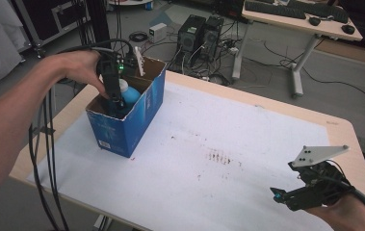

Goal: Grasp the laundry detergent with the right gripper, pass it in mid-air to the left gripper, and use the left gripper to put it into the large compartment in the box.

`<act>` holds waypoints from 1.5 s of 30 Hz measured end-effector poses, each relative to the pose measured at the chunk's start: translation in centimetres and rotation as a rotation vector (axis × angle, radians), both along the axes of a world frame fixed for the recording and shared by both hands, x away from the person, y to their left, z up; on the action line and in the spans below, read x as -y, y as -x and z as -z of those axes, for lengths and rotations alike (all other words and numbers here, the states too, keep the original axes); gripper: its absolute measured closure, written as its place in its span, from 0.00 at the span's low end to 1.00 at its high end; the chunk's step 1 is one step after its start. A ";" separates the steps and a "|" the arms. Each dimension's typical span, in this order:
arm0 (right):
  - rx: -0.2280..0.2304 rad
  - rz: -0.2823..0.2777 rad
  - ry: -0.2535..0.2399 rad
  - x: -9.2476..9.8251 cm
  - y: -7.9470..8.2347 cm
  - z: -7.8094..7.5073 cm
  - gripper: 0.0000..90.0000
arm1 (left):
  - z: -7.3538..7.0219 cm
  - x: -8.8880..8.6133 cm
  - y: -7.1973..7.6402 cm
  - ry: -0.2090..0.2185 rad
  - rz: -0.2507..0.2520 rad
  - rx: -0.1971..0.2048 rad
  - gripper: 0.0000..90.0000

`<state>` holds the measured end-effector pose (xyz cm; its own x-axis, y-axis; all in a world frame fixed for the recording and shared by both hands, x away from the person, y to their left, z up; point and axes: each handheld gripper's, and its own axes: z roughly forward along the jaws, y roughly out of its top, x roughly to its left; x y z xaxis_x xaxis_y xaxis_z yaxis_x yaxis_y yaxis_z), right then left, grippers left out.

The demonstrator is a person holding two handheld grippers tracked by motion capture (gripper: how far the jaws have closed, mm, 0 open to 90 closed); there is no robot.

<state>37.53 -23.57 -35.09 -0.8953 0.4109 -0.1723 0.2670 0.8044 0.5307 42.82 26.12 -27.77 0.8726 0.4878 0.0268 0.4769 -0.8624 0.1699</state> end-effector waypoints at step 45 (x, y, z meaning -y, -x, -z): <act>0.006 0.003 -0.005 0.4 0.4 -0.3 0.15 | -5.4 1.1 0.8 -0.041 0.013 0.090 0.31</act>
<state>37.17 -23.96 -34.84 -0.8932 0.4141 -0.1751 0.2661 0.8009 0.5364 42.05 25.01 -22.39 0.8718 0.4737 0.1247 0.4504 -0.8753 0.1761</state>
